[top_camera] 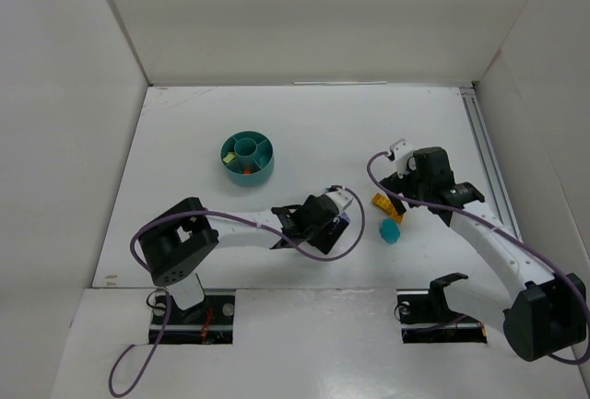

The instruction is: Sort the legos into containers by color

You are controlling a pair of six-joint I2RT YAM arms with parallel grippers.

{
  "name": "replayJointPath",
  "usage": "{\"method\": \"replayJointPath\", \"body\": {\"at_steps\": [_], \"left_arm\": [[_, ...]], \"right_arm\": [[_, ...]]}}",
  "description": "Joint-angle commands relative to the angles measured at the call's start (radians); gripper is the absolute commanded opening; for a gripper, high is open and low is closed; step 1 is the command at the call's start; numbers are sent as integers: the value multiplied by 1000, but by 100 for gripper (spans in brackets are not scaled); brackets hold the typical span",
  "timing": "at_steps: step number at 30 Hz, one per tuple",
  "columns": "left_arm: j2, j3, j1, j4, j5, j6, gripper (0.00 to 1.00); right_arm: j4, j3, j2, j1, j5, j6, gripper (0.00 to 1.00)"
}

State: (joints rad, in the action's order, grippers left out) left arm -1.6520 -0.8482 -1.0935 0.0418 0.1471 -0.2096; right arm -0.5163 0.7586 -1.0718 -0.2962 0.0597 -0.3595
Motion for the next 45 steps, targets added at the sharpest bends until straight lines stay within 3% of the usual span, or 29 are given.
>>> {"method": "replayJointPath", "body": {"at_steps": [1, 8, 16, 22, 27, 33, 39, 45], "left_arm": [[34, -34, -6, -2, 22, 25, 71], [-43, -103, -6, 29, 9, 68, 70], [-83, -124, -6, 10, -1, 92, 43], [4, -80, -6, 30, 21, 23, 21], [109, -45, 4, 64, 254, -56, 21], [224, -35, 125, 130, 436, -103, 21], [247, -38, 312, 265, 447, -152, 21], [206, -48, 432, 383, 402, -116, 24]], "right_arm": [[9, 35, 26, -6, 11, 5, 90], [9, 35, 26, -6, 11, 5, 90], [9, 35, 35, -6, 11, 5, 90], [18, 35, 35, -6, 11, 5, 90], [18, 25, 44, -6, 11, 5, 90], [27, 25, 53, -6, 11, 5, 90], [27, 35, 33, 3, 11, 5, 90], [27, 44, 15, 12, 20, 5, 90]]}}
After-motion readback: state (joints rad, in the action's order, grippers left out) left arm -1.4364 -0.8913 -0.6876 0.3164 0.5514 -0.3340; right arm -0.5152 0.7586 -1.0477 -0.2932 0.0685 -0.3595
